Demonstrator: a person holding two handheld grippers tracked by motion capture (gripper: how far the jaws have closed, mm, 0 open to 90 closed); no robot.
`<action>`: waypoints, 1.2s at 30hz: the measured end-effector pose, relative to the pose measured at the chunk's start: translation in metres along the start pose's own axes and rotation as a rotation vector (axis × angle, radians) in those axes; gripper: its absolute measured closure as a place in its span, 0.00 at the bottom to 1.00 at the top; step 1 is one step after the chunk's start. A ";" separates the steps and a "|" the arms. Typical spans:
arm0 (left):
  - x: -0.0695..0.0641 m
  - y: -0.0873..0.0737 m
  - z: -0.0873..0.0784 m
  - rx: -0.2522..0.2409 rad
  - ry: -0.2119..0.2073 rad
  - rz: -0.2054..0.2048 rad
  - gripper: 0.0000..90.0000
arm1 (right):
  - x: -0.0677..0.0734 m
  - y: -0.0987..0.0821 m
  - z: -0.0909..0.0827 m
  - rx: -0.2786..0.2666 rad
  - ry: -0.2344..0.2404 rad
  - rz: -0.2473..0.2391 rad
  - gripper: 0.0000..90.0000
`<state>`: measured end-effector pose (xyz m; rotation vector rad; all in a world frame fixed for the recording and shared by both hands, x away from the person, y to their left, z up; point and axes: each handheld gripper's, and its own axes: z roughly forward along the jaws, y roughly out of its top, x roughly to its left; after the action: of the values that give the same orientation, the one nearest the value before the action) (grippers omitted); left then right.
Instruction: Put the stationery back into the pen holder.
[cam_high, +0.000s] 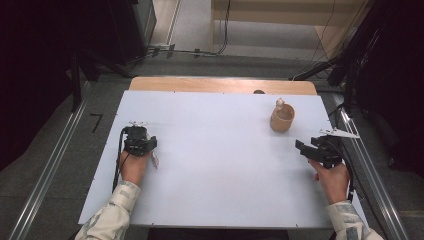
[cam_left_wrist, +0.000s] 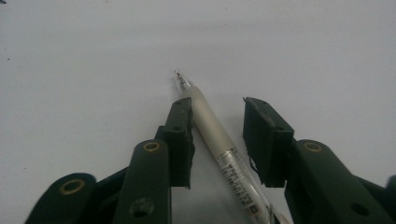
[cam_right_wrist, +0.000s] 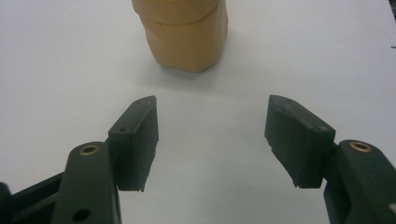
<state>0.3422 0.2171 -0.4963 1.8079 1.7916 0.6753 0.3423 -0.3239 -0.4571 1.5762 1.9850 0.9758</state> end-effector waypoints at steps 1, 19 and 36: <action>-0.001 0.000 0.000 0.001 0.003 0.007 0.76 | 0.000 -0.001 0.001 0.001 0.001 -0.002 0.37; 0.007 0.002 -0.001 -0.018 -0.042 -0.039 0.89 | -0.001 -0.002 -0.002 -0.006 0.002 0.000 0.38; 0.009 0.008 -0.023 -0.069 -0.077 -0.040 0.89 | -0.003 -0.004 -0.002 -0.001 -0.007 0.012 0.38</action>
<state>0.3329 0.2258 -0.4734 1.7246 1.7285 0.6357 0.3392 -0.3274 -0.4589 1.5902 1.9727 0.9744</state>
